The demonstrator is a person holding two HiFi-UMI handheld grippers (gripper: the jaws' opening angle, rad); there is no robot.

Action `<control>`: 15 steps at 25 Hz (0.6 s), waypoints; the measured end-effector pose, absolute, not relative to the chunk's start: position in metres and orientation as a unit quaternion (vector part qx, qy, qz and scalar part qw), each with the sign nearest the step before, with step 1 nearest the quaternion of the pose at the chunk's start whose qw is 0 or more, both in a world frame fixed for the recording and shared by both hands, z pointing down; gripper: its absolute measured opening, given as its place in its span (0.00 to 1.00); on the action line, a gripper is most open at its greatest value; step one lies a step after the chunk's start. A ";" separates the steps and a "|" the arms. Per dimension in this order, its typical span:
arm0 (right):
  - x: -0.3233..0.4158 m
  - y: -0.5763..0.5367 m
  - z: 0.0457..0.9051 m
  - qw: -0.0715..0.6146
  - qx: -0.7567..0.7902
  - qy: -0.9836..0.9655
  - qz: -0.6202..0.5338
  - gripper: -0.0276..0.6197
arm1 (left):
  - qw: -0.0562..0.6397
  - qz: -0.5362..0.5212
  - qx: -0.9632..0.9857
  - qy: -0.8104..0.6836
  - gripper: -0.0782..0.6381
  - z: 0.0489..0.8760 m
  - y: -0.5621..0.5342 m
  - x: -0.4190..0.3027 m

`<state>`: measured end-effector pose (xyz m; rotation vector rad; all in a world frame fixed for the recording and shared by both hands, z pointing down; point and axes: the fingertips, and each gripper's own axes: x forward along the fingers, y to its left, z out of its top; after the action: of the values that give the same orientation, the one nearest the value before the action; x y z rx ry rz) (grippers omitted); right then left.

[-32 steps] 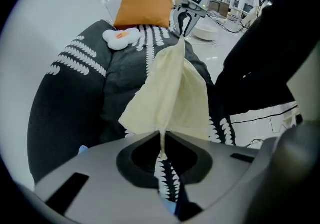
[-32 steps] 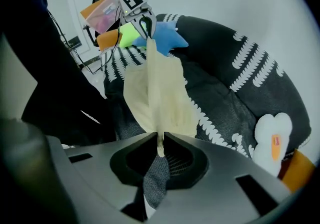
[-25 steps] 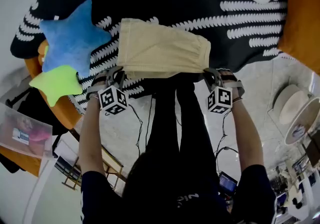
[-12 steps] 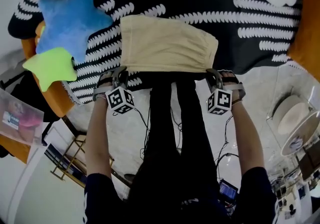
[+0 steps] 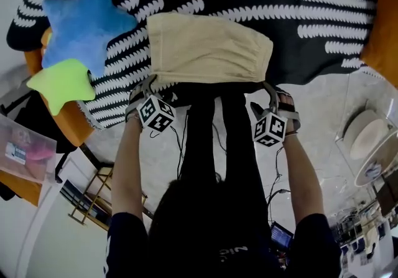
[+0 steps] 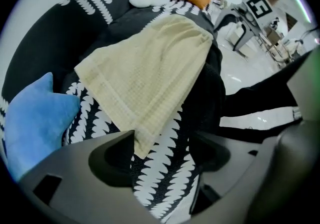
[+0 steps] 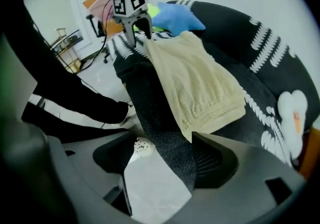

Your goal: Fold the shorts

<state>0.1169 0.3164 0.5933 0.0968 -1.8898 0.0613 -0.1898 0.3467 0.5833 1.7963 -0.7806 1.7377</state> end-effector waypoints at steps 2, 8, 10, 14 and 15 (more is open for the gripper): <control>0.119 0.324 0.586 0.580 0.077 -0.808 0.071 0.58 | 0.286 0.619 0.658 -0.321 0.59 0.574 0.341 -0.192; 0.114 0.334 0.564 0.548 0.145 -0.809 0.155 0.57 | 0.358 0.579 0.643 -0.351 0.64 0.557 0.344 -0.189; 0.104 0.326 0.550 0.528 0.152 -0.820 0.159 0.56 | 0.394 0.557 0.630 -0.372 0.65 0.554 0.349 -0.191; 0.070 0.284 0.514 0.483 0.147 -0.855 0.113 0.50 | 0.492 0.460 0.588 -0.448 0.65 0.548 0.350 -0.200; 0.057 0.269 0.505 0.474 0.145 -0.863 0.096 0.50 | 0.511 0.430 0.579 -0.468 0.65 0.546 0.347 -0.205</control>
<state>0.0573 0.2694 0.5048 0.3542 -2.1106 0.2341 -0.2049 0.3472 0.5464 1.3938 -1.1256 1.0346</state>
